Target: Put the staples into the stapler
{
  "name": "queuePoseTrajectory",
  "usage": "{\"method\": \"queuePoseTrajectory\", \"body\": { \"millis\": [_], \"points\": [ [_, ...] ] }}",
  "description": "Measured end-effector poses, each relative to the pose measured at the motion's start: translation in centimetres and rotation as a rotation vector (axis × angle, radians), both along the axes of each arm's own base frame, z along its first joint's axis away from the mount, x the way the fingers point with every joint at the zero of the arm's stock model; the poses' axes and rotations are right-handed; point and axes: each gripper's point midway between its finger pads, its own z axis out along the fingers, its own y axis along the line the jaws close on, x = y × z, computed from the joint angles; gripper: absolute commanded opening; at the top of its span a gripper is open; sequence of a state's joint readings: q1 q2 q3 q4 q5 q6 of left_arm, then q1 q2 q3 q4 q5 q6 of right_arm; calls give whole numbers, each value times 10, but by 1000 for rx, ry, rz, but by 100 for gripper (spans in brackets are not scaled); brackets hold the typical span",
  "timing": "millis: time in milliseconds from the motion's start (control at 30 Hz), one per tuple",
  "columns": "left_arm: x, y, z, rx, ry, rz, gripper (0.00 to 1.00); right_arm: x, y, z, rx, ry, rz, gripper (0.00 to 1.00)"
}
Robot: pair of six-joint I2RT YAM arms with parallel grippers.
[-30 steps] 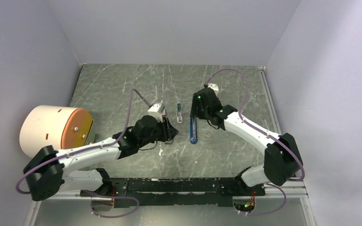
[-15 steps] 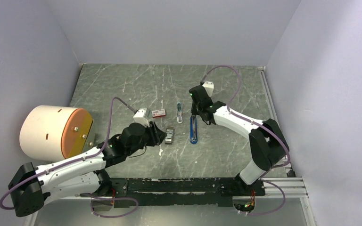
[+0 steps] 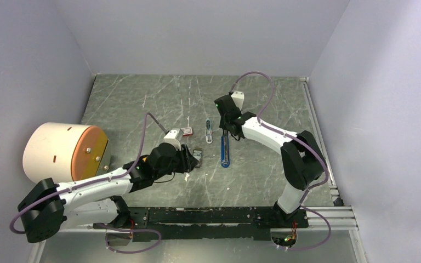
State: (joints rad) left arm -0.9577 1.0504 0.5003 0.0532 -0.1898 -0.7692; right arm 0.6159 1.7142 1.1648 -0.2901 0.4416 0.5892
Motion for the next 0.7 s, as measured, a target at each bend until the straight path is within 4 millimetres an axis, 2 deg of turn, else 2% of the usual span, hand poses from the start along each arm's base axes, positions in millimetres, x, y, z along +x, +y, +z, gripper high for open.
{"method": "queuePoseTrajectory", "body": {
  "millis": [133, 400, 567, 700],
  "points": [
    [-2, -4, -8, 13, 18, -20, 43, 0, 1, -3, -10, 21, -6, 32],
    [-1, -4, -6, 13, 8, -25, 44, -7, 3, -5, 1, 61, 15, 47],
    [-2, -3, 2, 0, -8, -28, 45, -24, 4, -3, 33, 88, 50, 58],
    [-2, 2, 24, -37, -64, -28, 46, -48, -1, -2, 51, 108, 83, 62]
  ]
}}
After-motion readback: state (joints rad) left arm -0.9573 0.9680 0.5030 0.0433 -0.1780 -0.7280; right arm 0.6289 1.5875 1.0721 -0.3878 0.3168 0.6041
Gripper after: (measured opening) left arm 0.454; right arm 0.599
